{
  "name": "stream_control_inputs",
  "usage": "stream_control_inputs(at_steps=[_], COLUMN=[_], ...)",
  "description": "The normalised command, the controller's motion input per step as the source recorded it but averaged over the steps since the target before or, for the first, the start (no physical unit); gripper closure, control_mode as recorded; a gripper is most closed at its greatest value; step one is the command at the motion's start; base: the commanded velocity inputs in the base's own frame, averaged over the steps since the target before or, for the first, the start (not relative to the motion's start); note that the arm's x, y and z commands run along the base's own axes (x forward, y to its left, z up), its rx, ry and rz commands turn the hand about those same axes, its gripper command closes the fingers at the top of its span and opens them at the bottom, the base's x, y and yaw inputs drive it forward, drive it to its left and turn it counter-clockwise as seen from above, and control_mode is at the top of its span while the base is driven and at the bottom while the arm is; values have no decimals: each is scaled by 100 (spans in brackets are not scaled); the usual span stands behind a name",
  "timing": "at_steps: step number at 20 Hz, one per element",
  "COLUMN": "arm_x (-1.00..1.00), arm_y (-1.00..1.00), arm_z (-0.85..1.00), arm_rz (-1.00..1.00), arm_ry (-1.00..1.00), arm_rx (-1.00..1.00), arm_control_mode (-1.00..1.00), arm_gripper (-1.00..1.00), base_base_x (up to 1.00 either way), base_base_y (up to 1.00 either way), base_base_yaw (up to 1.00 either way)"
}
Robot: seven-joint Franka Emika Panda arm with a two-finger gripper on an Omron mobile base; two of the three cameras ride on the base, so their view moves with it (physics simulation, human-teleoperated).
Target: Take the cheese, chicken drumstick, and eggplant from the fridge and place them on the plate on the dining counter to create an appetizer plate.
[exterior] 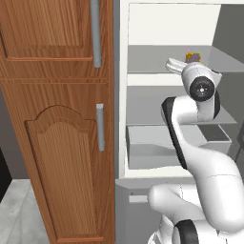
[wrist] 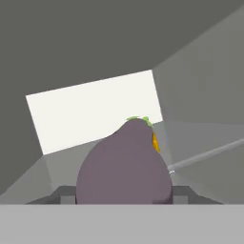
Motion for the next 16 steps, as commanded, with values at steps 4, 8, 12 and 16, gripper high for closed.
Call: stream_control_inputs(at_steps=[4,8,12,16], arm_x=[0,0,0,0], arm_y=[0,0,0,0], arm_z=[0,0,0,0], arm_rz=[0,0,0,0], arm_ry=[0,0,0,0], arm_rx=[0,0,0,0], arm_control_mode=[100,100,100,100], arm_gripper=[100,100,100,100], base_base_x=[-100,-100,-100,-100], base_base_y=[0,0,8,25], base_base_yaw=[-13,-15,-11,-5])
